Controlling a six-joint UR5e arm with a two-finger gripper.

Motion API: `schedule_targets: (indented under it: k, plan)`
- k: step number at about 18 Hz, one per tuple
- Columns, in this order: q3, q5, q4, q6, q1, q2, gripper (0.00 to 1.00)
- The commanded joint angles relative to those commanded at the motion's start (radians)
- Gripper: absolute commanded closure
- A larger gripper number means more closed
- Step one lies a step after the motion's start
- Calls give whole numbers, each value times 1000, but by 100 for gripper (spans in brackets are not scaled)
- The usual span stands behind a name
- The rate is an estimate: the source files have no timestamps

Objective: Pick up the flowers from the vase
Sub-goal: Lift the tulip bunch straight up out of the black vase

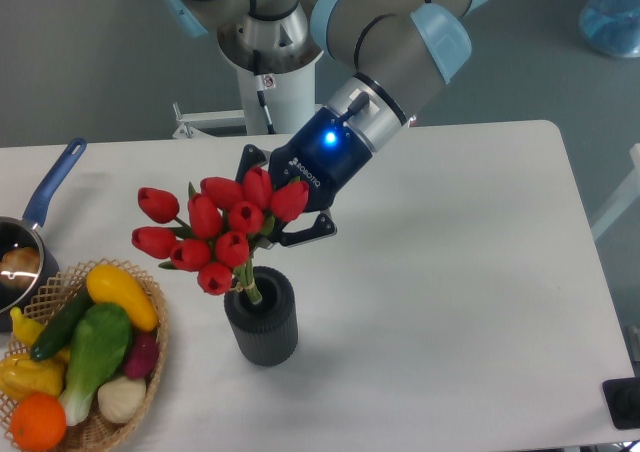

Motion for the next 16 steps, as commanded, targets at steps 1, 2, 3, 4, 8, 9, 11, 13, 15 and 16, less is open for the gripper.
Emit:
schedule_targets:
  k: [1,2,3,4,8,9,11,13,15,16]
  plan:
    - [0,-3,0,-2,0,3,70]
    - [2,-3,0,-2,0,6,70]
    - [5,-5,0,0,5,5,70]
    - [11,-12,0,0,9,5,70]
    - [17,-61,0,-15,28,11,70]
    - [18,-63,0,-18,31,11,70]
    - [25,-75,0,-18,35,11,70]
    - [25,-92,0,-20,43,15,70]
    - [25,-104,0,-22,52,23,70]
    - [25,-107,0,-22,57,26,70]
